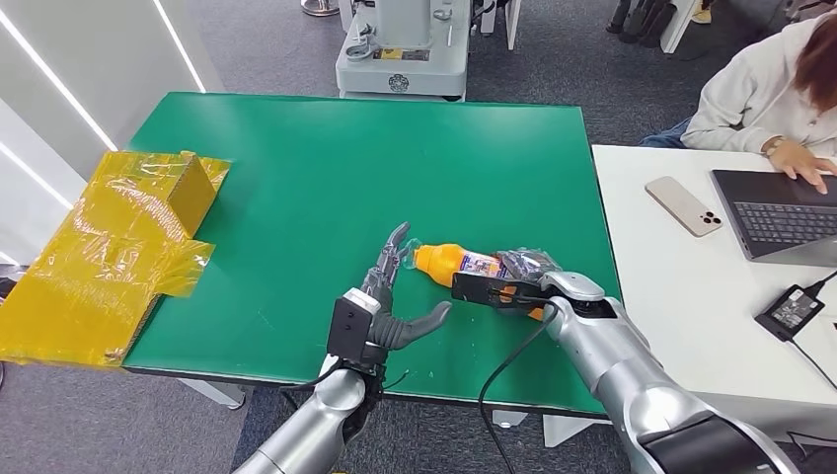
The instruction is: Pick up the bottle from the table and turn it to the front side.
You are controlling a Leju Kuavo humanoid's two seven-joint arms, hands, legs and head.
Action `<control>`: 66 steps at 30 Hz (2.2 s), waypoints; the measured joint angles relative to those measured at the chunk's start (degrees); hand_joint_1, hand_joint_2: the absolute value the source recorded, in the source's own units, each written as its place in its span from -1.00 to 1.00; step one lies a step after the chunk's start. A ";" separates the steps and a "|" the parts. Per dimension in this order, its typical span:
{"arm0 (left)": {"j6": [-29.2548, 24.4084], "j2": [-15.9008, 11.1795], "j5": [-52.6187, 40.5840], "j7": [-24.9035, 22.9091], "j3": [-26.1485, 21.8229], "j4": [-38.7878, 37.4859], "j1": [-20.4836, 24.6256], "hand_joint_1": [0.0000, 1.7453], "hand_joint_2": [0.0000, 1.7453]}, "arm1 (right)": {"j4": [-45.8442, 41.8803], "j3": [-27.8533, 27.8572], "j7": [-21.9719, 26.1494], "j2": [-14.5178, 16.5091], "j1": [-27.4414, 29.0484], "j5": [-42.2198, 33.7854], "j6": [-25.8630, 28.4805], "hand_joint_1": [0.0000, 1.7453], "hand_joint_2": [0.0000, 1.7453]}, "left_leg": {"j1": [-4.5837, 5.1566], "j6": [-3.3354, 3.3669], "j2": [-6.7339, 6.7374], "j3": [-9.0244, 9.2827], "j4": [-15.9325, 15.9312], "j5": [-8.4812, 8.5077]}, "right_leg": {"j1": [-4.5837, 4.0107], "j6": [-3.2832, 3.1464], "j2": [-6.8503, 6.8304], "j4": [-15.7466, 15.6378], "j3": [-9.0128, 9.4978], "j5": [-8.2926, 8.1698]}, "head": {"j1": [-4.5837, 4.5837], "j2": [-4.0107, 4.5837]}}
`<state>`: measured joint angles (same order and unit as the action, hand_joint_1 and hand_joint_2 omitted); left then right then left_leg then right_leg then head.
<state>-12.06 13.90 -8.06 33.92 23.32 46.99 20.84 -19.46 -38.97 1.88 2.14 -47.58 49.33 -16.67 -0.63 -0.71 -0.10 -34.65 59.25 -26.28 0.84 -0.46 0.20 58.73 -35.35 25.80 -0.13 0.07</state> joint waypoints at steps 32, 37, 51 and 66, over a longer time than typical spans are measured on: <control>0.74 -2.42 2.41 2.62 -1.55 0.65 -2.37 -1.00 1.00 | -21.36 19.54 30.45 0.36 25.85 -40.09 12.76 1.00 1.00 | 0.00 0.01 -0.11 -0.08 -0.02 -0.04 | -0.02 0.04 -0.10 -0.01 0.01 0.06 | 0.00 0.00; 10.36 -2.26 8.15 0.26 -2.58 0.28 -1.12 -1.00 1.00 | -25.27 20.41 31.28 0.74 28.12 -38.71 15.17 1.00 1.00 | 0.00 0.01 -0.10 -0.11 -0.02 -0.04 | -0.02 0.04 -0.10 -0.01 -0.03 0.06 | 0.00 0.00; 24.19 -0.40 16.47 -6.84 -4.95 -9.71 9.18 -1.00 1.00 | -37.97 16.31 30.05 3.11 28.69 -30.80 15.64 1.00 1.00 | -0.01 0.01 -0.08 -0.11 -0.02 -0.03 | -0.03 0.04 -0.07 0.01 -0.03 0.05 | 0.01 0.00; 23.43 -0.28 18.14 -8.48 -5.70 -13.18 13.37 -1.00 1.00 | -34.12 11.90 28.06 4.14 24.05 -33.09 15.03 1.00 1.00 | 0.00 0.01 -0.10 -0.12 -0.02 -0.03 | -0.03 0.04 -0.09 0.01 -0.03 0.05 | 0.01 0.00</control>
<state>11.37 13.62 10.07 25.44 17.62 33.81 34.20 -53.58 -27.07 29.94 6.28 -23.53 16.24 -1.63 -0.63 -0.70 -0.20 -34.78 59.23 -26.31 0.82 -0.42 0.11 58.74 -35.38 25.85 -0.13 0.07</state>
